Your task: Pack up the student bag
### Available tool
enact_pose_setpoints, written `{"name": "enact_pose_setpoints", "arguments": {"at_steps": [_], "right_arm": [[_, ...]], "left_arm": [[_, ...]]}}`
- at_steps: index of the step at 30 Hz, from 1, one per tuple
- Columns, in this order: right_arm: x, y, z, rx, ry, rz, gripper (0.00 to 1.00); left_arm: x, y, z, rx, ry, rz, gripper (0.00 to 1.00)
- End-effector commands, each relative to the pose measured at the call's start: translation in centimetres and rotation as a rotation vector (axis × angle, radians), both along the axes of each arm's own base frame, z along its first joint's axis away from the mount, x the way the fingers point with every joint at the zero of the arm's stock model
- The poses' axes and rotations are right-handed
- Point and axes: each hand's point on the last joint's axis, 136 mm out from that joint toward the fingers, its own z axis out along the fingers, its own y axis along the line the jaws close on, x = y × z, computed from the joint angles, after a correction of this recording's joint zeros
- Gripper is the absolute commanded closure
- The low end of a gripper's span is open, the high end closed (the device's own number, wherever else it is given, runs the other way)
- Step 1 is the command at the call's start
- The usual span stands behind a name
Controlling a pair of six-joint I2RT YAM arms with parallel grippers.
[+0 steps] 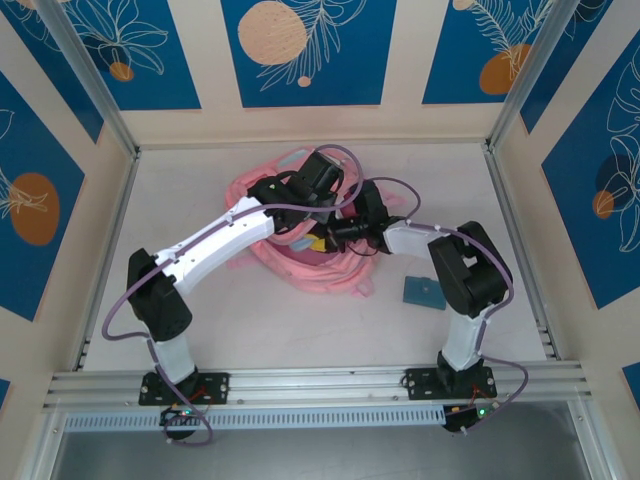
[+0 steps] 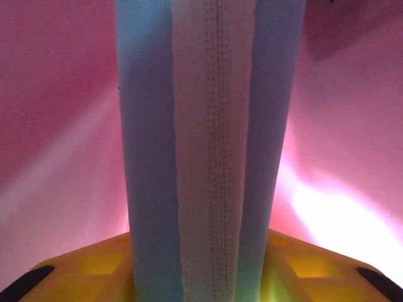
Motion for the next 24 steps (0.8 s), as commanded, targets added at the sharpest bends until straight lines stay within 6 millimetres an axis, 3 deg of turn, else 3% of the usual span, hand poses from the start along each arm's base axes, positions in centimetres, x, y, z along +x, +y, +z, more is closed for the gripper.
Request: {"name": "enact_pose_setpoints", "arguments": {"at_steps": [1, 5, 8, 18, 24], "right_arm": [[0.9, 1.3, 0.0, 0.026, 0.028, -0.005, 0.59], [1.6, 1.9, -0.5, 0.017, 0.016, -0.004, 0.63], [0.9, 1.3, -0.3, 0.007, -0.011, 0.019, 0.65], [-5.0, -1.2, 0.4, 0.018, -0.043, 0.184, 0.67], [-3.8, -0.6, -0.1, 0.001, -0.028, 0.180, 0.67]], "left_arm": [[0.1, 0.1, 5.2, -0.142, -0.104, 0.037, 1.00], [0.0, 0.3, 5.5, -0.144, -0.107, 0.041, 1.00], [0.0, 0.7, 5.7, -0.136, -0.113, 0.048, 1.00], [0.0, 1.3, 5.4, -0.126, -0.117, 0.048, 1.00], [0.1, 0.9, 5.3, -0.140, -0.111, 0.043, 1.00]]}}
